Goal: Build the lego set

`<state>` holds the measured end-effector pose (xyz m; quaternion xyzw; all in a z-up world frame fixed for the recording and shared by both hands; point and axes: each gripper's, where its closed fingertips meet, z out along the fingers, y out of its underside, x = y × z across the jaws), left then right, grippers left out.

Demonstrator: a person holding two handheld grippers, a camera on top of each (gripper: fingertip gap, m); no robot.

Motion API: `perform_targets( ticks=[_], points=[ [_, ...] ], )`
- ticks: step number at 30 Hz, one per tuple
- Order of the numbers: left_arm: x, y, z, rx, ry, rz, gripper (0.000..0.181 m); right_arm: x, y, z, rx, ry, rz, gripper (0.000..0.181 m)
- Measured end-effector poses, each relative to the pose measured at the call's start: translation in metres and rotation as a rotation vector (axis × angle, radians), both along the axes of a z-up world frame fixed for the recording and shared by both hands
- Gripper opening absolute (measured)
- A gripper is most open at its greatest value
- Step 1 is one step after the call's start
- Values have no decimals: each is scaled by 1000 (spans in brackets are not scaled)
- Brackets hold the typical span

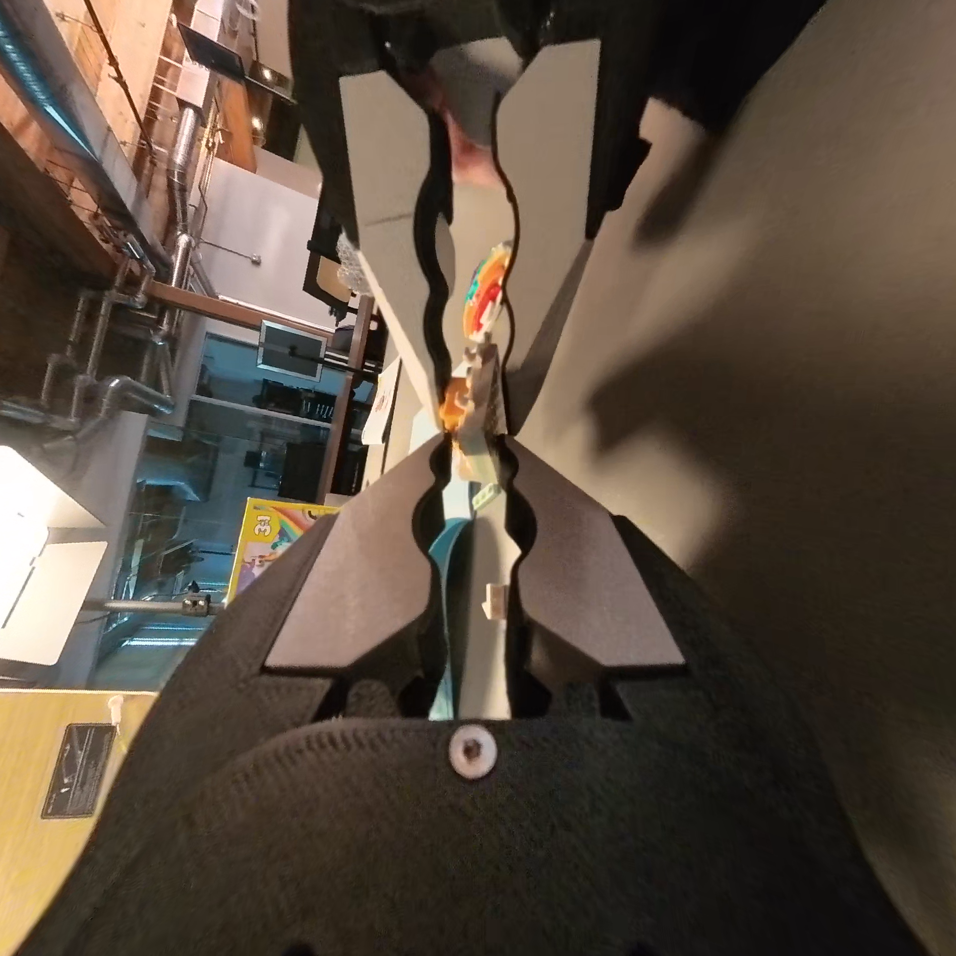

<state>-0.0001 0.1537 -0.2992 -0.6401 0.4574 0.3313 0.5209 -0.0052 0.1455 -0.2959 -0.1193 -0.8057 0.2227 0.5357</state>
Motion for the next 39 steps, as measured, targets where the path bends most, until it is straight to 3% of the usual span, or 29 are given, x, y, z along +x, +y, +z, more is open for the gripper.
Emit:
perform_targets(
  ticks=[2, 11, 13, 18, 23, 25, 27, 29, 34, 39],
  points=[
    [-1, -1, 1, -2, -10, -3, 17, -1, -1, 2, 8, 17, 3, 22],
    [2, -2, -4, -43, -29, -26, 17, 2, 8, -11, 154, -30, -2, 59],
    [4, -2, -3, -46, -59, -37, 17, 1, 6, -12, 151, -28, -6, 59],
    [9, -5, 1, -47, -109, -76, 16, 2, -4, -3, 38, -6, 27, 27],
    [8, -6, -2, -56, -108, -66, 16, 3, -4, -7, 3, -39, 34, 20],
    [6, -8, 2, -55, -180, -53, 19, 3, -5, -4, -24, -27, 42, 20],
    [-3, -8, 7, -79, -314, 5, 37, 2, -7, -2, -31, -16, 47, 19],
    [-24, -6, 3, -142, -427, 141, 41, 0, -2, -2, 21, 11, 18, 19],
    [-73, -11, -20, -287, -594, 404, 37, 1, 8, 0, 13, 24, -4, 18],
    [-89, -16, -32, -407, -696, 483, 34, 0, 9, 4, 27, 58, -10, 18]
  ],
)
